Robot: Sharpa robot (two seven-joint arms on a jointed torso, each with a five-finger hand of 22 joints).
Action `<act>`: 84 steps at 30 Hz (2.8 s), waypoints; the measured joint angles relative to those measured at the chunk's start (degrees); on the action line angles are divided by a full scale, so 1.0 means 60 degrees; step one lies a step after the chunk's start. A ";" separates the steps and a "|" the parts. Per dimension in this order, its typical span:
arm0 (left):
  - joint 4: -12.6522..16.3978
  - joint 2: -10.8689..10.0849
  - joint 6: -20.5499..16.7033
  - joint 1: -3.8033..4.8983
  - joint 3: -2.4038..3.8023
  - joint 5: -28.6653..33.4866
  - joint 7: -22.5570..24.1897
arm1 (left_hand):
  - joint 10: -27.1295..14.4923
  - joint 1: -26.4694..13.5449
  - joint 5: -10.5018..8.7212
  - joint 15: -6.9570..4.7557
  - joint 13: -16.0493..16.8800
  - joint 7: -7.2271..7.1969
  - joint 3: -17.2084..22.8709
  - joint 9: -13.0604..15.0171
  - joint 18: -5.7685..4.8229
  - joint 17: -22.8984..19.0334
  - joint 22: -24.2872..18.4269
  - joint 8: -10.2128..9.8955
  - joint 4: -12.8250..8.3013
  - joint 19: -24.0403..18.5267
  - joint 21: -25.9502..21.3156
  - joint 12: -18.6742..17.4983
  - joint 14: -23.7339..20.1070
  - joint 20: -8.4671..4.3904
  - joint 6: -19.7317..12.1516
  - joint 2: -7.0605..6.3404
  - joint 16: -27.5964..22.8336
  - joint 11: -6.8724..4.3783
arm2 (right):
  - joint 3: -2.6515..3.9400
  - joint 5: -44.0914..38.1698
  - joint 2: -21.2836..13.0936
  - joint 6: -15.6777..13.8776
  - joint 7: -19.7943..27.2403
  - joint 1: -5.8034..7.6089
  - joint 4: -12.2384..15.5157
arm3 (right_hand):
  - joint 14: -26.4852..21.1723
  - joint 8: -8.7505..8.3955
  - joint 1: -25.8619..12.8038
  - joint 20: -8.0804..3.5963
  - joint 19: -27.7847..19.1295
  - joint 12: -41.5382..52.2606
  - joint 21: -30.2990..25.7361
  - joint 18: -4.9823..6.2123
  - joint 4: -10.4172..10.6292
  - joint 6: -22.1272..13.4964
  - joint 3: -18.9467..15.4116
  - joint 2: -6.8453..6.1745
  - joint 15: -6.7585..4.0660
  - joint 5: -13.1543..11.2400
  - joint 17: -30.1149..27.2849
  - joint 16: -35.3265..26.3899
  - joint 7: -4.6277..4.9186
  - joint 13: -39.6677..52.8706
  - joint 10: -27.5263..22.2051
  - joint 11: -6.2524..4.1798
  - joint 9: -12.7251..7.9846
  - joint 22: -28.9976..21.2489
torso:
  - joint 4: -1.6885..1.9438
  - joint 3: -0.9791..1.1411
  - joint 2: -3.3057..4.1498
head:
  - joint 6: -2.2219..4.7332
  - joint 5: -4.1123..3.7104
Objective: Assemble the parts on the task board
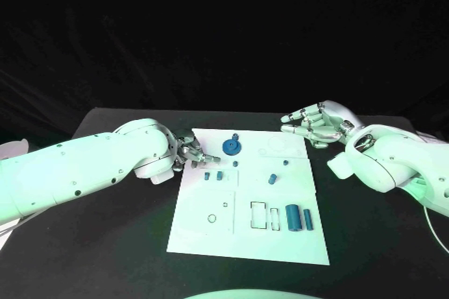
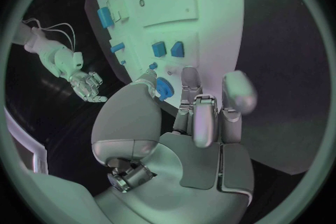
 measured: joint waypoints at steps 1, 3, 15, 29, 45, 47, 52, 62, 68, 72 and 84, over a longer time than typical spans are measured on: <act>-0.0027 -0.0001 -0.0157 0.0001 0.0000 0.0232 0.0167 | -0.0175 0.0079 0.0000 0.0036 -0.0144 0.0086 -0.0211 -0.0091 0.0005 0.0000 -0.0343 -0.0016 0.0002 -0.0086 -0.0463 -0.0136 -0.0006 0.0070 -0.0125 -0.0048 -0.0205 0.0074 | 0.0000 0.0000 -0.0001 0.0000 -0.0001 0.0000 0.0000 | 0.0000 0.0000 0.0000 0.0000 0.0000 0.0000 0.0000 0.0000 0.0000 0.0000 0.0000 0.0000 0.0000 0.0000 0.0000 0.0000 0.0000 0.0000 0.0000 0.0000 0.0000 0.0000 | 0.0000 0.0001 0.0000 | 0.0006 -0.0003; -0.0084 -0.0001 -0.0485 0.0002 -0.0005 0.0715 0.0548 | -0.0333 0.0325 0.0000 0.0053 -0.0313 0.0158 -0.0460 -0.0223 0.0003 0.0000 -0.0723 -0.0016 0.0012 -0.0126 -0.0949 -0.0237 0.0011 0.0110 -0.0258 0.0008 -0.0410 0.0164 | 0.0000 -0.0001 -0.0002 0.0000 -0.0003 0.0000 -0.0001 | 0.0000 0.0000 0.0000 0.0000 0.0000 0.0000 0.0000 0.0000 0.0000 0.0000 0.0000 0.0000 0.0000 0.0000 0.0000 0.0000 0.0000 0.0000 0.0000 0.0000 0.0000 0.0000 | -0.0003 0.0001 0.0000 | 0.0023 -0.0011; -0.0331 0.0564 -0.1513 -0.0021 -0.0200 0.0043 0.3064 | -0.1500 0.4463 0.0362 0.0523 -0.3012 0.0582 0.1306 -0.2396 0.0443 -0.3363 -0.3407 -0.1260 -0.1113 -0.1031 -0.4553 -0.2939 -0.1523 0.0468 -0.0243 -0.0064 -0.3929 0.0596 | 0.0000 -0.0002 0.0002 0.0007 -0.0008 0.0000 0.0000 | 0.0000 0.0000 0.0000 0.0000 0.0000 0.0000 0.0000 0.0000 0.0027 0.0000 -0.0027 0.0000 0.0000 0.0000 -0.0002 0.0000 0.0000 0.0000 0.0000 0.0000 0.0000 0.0000 | -0.0013 -0.0007 0.0016 | 0.0061 -0.0078; -0.0956 0.1561 -0.1857 -0.0265 -0.0321 -0.3578 0.4289 | -0.0463 0.4381 0.0361 0.0338 -0.5699 0.0360 0.1558 -0.4599 0.0203 -0.0875 -0.1875 -0.2824 -0.1183 0.0794 -0.2297 -0.4994 -0.0037 0.0330 0.1231 -0.0713 -0.1223 0.0516 | -0.0001 -0.0002 0.0081 0.0039 -0.0008 -0.0001 -0.0024 | 0.0000 0.0000 0.0000 0.0000 0.0000 0.0000 0.0000 0.0000 0.0027 0.0000 -0.0027 0.0000 0.0000 0.0000 -0.0003 0.0000 0.0000 0.0001 0.0000 0.0000 0.0000 0.0001 | -0.0025 -0.0003 0.0029 | 0.0109 -0.0188; -0.1285 0.1929 -0.1055 -0.0394 -0.0339 -0.4972 0.3879 | -0.0026 0.4475 0.0361 0.0337 -0.6320 0.0340 0.1800 -0.5057 0.0143 -0.1242 -0.0945 -0.3059 -0.1282 0.0866 -0.1116 -0.5487 -0.0037 0.0278 0.1855 -0.0619 -0.1184 0.0529 | -0.0002 -0.0002 0.0090 0.0071 -0.0005 -0.0001 -0.0024 | 0.0000 0.0000 0.0001 0.0000 0.0000 0.0000 0.0000 0.0000 0.0026 0.0000 -0.0026 -0.0001 0.0000 0.0000 -0.0005 0.0000 0.0000 0.0001 0.0000 0.0000 0.0000 0.0001 | -0.0056 -0.0001 0.0046 | 0.0097 -0.0211; -0.1292 0.1944 -0.0959 -0.0395 -0.0339 -0.5030 0.3816 | 0.0035 0.4524 0.0361 0.0337 -0.6365 0.0352 0.1894 -0.5091 0.0143 -0.1255 -0.0945 -0.3059 -0.1304 0.0866 -0.1116 -0.5542 -0.0037 0.0278 0.1911 -0.0570 -0.1171 0.0521 | -0.0002 -0.0002 0.0090 0.0073 -0.0005 -0.0001 -0.0022 | 0.0000 0.0000 0.0000 0.0000 0.0000 0.0000 0.0000 0.0000 0.0026 0.0000 -0.0026 -0.0001 0.0000 0.0000 -0.0005 0.0000 0.0000 0.0001 0.0000 0.0000 0.0000 0.0001 | -0.0054 0.0001 0.0046 | 0.0097 -0.0212; -0.1301 0.1967 -0.0708 -0.0396 -0.0339 -0.5136 0.3673 | 0.0193 0.4521 0.0362 0.0337 -0.6455 0.0339 0.2069 -0.5159 0.0143 -0.1288 -0.0945 -0.3110 -0.1320 0.0866 -0.1116 -0.5589 -0.0037 0.0278 0.2025 -0.0573 -0.1134 0.0500 | -0.0002 -0.0002 0.0089 0.0080 -0.0004 -0.0001 -0.0019 | 0.0000 0.0000 0.0001 0.0000 0.0000 0.0000 0.0000 0.0000 0.0026 0.0000 -0.0026 -0.0001 0.0000 0.0000 -0.0005 0.0000 0.0000 0.0001 0.0000 0.0000 0.0000 0.0001 | -0.0054 0.0001 0.0044 | 0.0092 -0.0213; -0.1313 0.2018 -0.0512 -0.0379 -0.0315 -0.5237 0.3557 | 0.0598 0.4596 0.0361 0.0301 -0.6579 0.0313 0.2601 -0.5282 0.0144 -0.1319 -0.0860 -0.3184 -0.1425 0.0866 -0.1116 -0.5731 -0.0001 0.0278 0.2328 -0.0413 -0.1036 0.0449 | -0.0002 -0.0002 0.0087 0.0088 -0.0001 -0.0001 -0.0016 | 0.0000 0.0000 0.0001 0.0000 0.0000 0.0000 0.0000 0.0000 0.0026 0.0000 -0.0026 -0.0001 0.0000 0.0000 -0.0006 0.0000 0.0000 0.0002 0.0000 0.0000 0.0000 0.0001 | -0.0047 -0.0007 0.0041 | 0.0101 -0.0232; -0.1397 0.2080 -0.0459 -0.0373 -0.0303 -0.5267 0.3531 | 0.1001 0.4597 0.0361 0.0247 -0.6609 0.0290 0.3074 -0.5335 0.0145 -0.1319 -0.0732 -0.3186 -0.1561 0.0872 -0.0970 -0.5790 0.0012 0.0215 0.2590 -0.0268 -0.0924 0.0357 | -0.0002 -0.0003 0.0092 0.0091 0.0001 -0.0001 -0.0016 | 0.0000 0.0000 0.0001 0.0000 0.0000 0.0000 0.0000 0.0000 0.0026 0.0000 -0.0026 -0.0001 0.0000 0.0000 -0.0006 0.0000 0.0000 0.0002 0.0000 0.0000 0.0000 0.0001 | -0.0047 -0.0007 0.0042 | 0.0090 -0.0231; -0.1449 0.2112 -0.0449 -0.0373 -0.0297 -0.5272 0.3533 | 0.1187 0.4603 0.0354 0.0232 -0.6616 0.0339 0.3418 -0.5409 0.0144 -0.1337 -0.0629 -0.3241 -0.1718 0.0866 -0.0870 -0.5992 -0.0003 0.0209 0.2705 -0.0230 -0.0869 0.0368 | -0.0002 -0.0004 0.0092 0.0093 0.0001 -0.0001 -0.0015 | 0.0000 0.0000 0.0001 0.0000 0.0000 0.0000 0.0000 0.0000 -0.0002 0.0000 -0.0054 -0.0001 0.0000 0.0000 -0.0006 0.0001 0.0000 0.0002 0.0000 0.0000 0.0000 0.0001 | -0.0049 -0.0006 0.0041 | 0.0085 -0.0231; -0.1336 0.1978 -0.0602 -0.0417 -0.0275 -0.5231 0.3610 | 0.1333 0.4353 0.0307 0.0232 -0.6680 0.0357 0.3974 -0.5539 0.0026 -0.1408 -0.0505 -0.3435 -0.2117 0.0866 -0.0774 -0.6373 -0.0003 0.0209 0.2828 -0.0272 -0.0814 0.0385 | -0.0002 -0.0005 0.0092 0.0095 0.0005 -0.0002 -0.0011 | 0.0000 0.0000 0.0001 0.0000 0.0000 0.0000 0.0000 0.0000 -0.0002 0.0000 -0.0054 -0.0001 0.0000 0.0000 -0.0007 0.0000 0.0000 0.0002 0.0000 0.0000 0.0000 0.0001 | -0.0050 -0.0001 0.0039 | 0.0124 -0.0223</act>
